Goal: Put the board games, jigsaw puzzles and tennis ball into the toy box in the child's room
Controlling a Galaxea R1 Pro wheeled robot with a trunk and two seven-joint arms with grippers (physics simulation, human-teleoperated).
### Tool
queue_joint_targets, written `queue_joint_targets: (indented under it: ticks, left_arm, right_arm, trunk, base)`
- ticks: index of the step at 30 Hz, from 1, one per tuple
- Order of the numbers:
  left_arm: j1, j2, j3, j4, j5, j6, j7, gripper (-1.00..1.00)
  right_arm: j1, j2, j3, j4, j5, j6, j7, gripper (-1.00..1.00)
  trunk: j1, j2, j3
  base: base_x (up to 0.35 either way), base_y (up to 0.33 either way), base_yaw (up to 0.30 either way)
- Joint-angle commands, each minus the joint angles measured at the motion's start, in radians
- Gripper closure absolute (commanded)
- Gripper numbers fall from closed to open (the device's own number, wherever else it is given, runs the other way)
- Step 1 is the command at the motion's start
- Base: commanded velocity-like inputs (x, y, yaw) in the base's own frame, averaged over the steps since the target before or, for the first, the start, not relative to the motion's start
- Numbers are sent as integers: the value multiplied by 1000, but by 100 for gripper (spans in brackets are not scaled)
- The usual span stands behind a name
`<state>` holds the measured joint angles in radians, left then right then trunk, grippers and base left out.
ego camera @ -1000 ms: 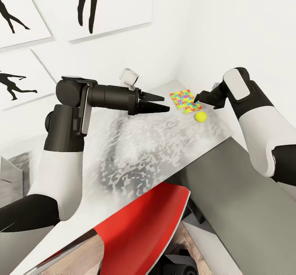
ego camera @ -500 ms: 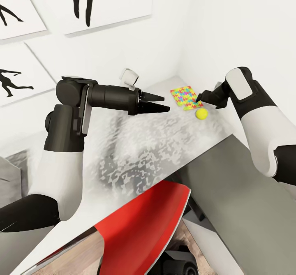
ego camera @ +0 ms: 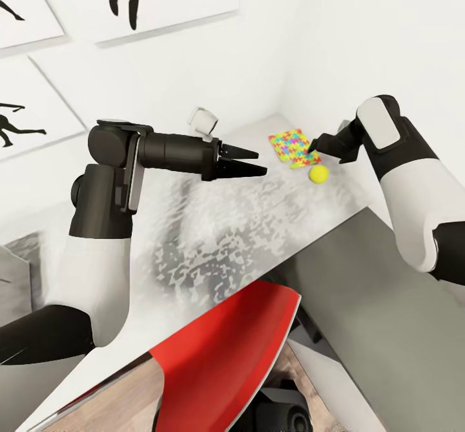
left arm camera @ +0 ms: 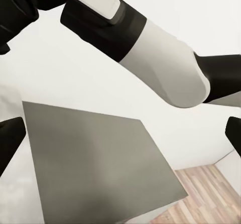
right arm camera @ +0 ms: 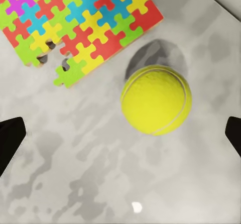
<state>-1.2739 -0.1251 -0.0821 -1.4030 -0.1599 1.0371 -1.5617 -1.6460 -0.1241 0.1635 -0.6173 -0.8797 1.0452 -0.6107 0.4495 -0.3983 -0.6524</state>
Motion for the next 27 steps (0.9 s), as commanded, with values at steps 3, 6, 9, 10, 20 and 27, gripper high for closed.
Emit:
queue_joint_targets:
  ticks: [3,6,9,10,20,27]
  left_arm:
    - [-1,-1,1,-1,-10,10,-9,-100]
    - [-1,-1,1,-1,-10,10,-9,-100]
    - [-1,0,1,-1,-10,10,-9,-100]
    - [-1,0,1,-1,-10,10,-9,-100]
    - [-1,1,1,-1,-10,10,-9,-100]
    - [-1,1,1,-1,-10,10,-9,-100]
  right_arm:
    - [-8,2,7,-1,-10,2,-10,-100]
    - [-11,2,7,-1,-10,2,-10,-100]
    - [-13,1,8,-1,-10,2,-10,-100]
    - [-13,1,8,-1,-10,2,-10,-100]
    - [-20,-2,8,-1,-9,2,-12,-100]
    - [-35,-8,8,-1,-8,2,-14,-100]
  trunk:
    - [0,-2,-6]
    - [0,-2,-11]
    - [0,-2,-16]
    - [0,-2,-18]
    - [0,-2,-35]
    - [0,-2,-46]
  base:
    - [0,0,0]
    - [0,0,0]
    - [0,0,0]
    - [0,0,0]
    - [0,0,0]
    - [0,0,0]
